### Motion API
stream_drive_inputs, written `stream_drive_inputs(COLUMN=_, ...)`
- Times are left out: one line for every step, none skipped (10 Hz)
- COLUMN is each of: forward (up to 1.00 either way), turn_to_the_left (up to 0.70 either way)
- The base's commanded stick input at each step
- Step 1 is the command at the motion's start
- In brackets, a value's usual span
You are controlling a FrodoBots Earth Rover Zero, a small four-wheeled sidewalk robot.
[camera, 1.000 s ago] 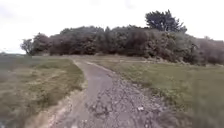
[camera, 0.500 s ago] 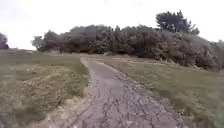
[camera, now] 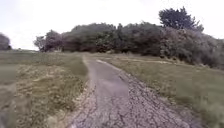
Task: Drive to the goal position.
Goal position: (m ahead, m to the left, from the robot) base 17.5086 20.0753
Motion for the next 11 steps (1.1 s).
stream_drive_inputs(forward=1.0, turn_to_the_left=-0.01)
stream_drive_inputs(forward=1.0, turn_to_the_left=-0.01)
stream_drive_inputs(forward=1.0, turn_to_the_left=0.0)
stream_drive_inputs(forward=1.0, turn_to_the_left=0.02)
stream_drive_inputs(forward=1.0, turn_to_the_left=0.0)
stream_drive_inputs(forward=1.0, turn_to_the_left=-0.01)
stream_drive_inputs(forward=1.0, turn_to_the_left=-0.01)
stream_drive_inputs(forward=1.0, turn_to_the_left=0.01)
stream_drive_inputs(forward=1.0, turn_to_the_left=0.02)
stream_drive_inputs(forward=1.0, turn_to_the_left=0.04)
stream_drive_inputs(forward=1.0, turn_to_the_left=0.09)
